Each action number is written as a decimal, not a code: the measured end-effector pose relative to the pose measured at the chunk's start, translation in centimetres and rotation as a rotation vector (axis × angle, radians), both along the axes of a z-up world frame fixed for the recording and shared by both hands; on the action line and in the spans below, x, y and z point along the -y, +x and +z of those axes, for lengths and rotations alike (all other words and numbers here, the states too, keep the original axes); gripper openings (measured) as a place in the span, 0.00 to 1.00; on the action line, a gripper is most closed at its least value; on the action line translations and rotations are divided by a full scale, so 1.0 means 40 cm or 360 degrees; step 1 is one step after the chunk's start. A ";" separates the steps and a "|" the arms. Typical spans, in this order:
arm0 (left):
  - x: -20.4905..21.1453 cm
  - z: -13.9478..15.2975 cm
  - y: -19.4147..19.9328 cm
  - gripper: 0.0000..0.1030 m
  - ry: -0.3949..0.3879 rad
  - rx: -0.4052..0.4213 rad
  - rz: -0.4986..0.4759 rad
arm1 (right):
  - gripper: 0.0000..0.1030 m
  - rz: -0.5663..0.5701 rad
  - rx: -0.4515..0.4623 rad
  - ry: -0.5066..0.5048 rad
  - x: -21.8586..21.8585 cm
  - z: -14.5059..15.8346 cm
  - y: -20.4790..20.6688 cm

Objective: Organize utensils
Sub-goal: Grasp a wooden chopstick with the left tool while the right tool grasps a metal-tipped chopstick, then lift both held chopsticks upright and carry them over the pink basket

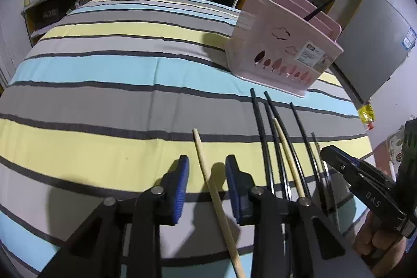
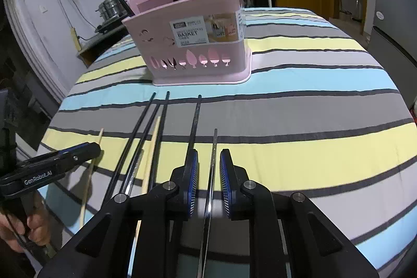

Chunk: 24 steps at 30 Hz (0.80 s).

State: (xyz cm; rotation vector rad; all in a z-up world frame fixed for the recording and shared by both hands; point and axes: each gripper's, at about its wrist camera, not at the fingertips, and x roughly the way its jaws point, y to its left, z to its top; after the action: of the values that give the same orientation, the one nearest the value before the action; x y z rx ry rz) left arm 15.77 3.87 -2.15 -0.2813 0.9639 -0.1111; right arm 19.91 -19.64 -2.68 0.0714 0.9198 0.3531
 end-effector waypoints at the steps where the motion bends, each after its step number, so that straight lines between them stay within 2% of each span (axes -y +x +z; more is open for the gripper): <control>1: 0.002 0.000 0.004 0.27 0.0010 0.0002 -0.0004 | 0.17 0.0000 -0.0007 -0.0007 -0.001 -0.002 0.004; 11: 0.049 0.001 0.019 0.27 0.0228 0.0006 -0.0091 | 0.15 0.0016 -0.0028 -0.0130 -0.029 -0.005 0.035; 13: 0.049 0.002 0.019 0.25 0.0235 0.0008 -0.0089 | 0.08 0.0010 -0.0031 -0.0145 -0.029 -0.006 0.042; 15: 0.049 0.002 0.021 0.19 0.0251 0.0007 -0.0077 | 0.04 0.0003 -0.0043 -0.0131 -0.025 -0.006 0.049; 17: 0.045 0.002 0.023 0.11 0.0248 0.0004 -0.0070 | 0.04 0.0002 -0.0054 -0.0112 -0.023 -0.004 0.055; 24: 0.034 0.008 0.040 0.06 0.0153 -0.0040 -0.0098 | 0.04 0.0004 -0.0050 -0.0067 -0.011 0.012 0.056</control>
State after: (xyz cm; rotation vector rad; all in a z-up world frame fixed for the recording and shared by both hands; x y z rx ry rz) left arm 17.39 2.51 -1.83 -0.1646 1.0004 -0.1174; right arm 22.16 -19.20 -2.18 0.0370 0.9581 0.3356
